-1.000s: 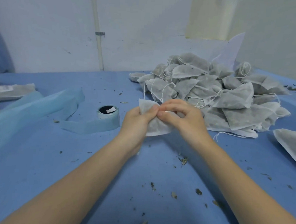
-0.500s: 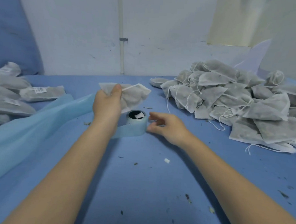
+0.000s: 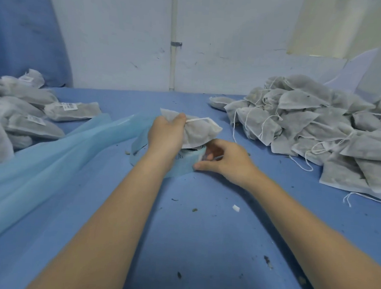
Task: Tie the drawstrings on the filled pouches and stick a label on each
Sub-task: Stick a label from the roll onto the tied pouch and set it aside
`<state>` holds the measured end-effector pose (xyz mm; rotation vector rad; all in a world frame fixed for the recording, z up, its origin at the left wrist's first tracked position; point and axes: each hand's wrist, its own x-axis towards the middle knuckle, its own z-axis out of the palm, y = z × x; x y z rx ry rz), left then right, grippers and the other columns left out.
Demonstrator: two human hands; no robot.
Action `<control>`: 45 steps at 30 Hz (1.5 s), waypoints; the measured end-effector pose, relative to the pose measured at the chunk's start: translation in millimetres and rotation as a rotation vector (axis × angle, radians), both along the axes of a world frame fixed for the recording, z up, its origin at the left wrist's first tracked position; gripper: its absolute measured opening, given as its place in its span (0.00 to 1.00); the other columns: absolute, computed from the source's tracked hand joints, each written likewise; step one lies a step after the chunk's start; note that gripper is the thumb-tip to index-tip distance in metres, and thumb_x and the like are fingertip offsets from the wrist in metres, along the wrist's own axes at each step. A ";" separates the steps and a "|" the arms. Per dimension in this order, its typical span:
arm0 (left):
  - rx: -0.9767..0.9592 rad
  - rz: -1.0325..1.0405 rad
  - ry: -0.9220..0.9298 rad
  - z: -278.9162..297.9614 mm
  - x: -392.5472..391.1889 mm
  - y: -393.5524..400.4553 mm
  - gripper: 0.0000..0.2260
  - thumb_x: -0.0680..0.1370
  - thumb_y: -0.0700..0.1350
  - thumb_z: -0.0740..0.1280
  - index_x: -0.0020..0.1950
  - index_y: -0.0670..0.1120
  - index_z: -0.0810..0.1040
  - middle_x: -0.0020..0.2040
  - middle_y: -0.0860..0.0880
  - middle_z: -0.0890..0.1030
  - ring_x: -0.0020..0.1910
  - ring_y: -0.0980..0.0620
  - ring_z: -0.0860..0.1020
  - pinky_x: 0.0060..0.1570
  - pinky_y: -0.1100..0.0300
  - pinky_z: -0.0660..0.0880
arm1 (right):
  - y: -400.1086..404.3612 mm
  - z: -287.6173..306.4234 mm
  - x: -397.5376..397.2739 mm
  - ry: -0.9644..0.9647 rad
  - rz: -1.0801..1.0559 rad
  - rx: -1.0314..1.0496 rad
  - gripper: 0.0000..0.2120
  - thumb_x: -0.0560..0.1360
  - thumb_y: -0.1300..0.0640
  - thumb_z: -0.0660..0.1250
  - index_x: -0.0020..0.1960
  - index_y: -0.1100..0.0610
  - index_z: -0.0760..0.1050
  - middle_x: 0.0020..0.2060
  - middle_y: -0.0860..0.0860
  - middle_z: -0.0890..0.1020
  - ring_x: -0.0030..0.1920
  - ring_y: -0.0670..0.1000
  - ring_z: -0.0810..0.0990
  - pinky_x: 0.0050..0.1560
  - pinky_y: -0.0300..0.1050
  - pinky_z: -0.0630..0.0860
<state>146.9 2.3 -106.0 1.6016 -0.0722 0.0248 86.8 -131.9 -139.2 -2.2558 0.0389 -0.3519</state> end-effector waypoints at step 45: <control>0.166 0.037 -0.059 -3.2 -3.3 -3.2 0.16 0.79 0.52 0.62 0.59 0.41 0.73 0.55 0.46 0.77 0.52 0.46 0.75 0.45 0.59 0.68 | -18.1 -1.8 3.9 -0.098 -0.006 0.219 0.09 0.66 0.64 0.77 0.39 0.51 0.82 0.33 0.43 0.85 0.38 0.40 0.83 0.42 0.31 0.77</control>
